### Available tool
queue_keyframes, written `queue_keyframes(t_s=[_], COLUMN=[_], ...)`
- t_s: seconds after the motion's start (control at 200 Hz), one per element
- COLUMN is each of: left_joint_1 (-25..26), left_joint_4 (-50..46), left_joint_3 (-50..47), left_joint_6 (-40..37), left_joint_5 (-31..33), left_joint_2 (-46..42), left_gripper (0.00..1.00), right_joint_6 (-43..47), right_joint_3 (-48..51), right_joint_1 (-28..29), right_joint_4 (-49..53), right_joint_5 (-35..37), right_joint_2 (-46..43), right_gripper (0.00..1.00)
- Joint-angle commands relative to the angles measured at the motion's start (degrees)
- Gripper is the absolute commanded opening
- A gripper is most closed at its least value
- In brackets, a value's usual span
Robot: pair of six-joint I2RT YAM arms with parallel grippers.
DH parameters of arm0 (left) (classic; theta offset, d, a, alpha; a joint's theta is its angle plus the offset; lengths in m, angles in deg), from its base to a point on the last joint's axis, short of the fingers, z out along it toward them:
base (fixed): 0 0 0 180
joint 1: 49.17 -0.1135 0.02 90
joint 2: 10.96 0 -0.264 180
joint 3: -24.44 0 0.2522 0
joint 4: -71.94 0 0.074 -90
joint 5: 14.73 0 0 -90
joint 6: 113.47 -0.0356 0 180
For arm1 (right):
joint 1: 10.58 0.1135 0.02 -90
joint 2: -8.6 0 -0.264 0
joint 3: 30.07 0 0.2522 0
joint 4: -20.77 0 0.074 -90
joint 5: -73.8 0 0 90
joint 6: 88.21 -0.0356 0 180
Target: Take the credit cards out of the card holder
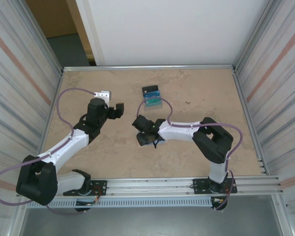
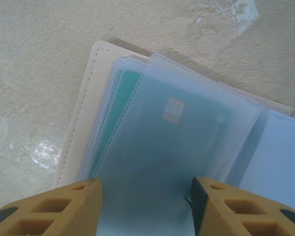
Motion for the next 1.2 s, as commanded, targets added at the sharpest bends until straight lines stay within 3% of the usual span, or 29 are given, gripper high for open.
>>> queue_keyframes(t_s=[0.0, 0.391, 0.677, 0.982, 1.198], left_joint_1=[-0.7, -0.8, -0.5, 9.0, 14.4], left_joint_4=[1.1, 0.8, 1.6, -1.6, -2.9], left_joint_3=[-0.2, 0.3, -1.0, -1.6, -0.3], left_joint_6=[0.9, 0.4, -1.8, -8.6, -8.8], left_joint_5=[0.3, -0.9, -1.8, 9.2, 10.7], left_joint_2=[0.4, 0.6, -1.8, 0.7, 7.7], left_gripper=[0.99, 0.99, 0.99, 0.99, 0.99], right_joint_6=[-1.7, -3.8, -4.0, -3.4, -3.6], right_joint_3=[0.6, 6.4, 9.9, 11.7, 12.2], right_joint_1=[-0.5, -4.3, -7.3, -8.1, -8.8], right_joint_4=[0.2, -6.5, -11.0, -10.9, -10.4], right_joint_5=[-1.0, -9.1, -15.9, -14.9, -13.9], right_joint_2=[1.6, -2.0, -4.7, -8.4, -9.3], right_gripper=[0.48, 0.33, 0.1, 0.1, 0.12])
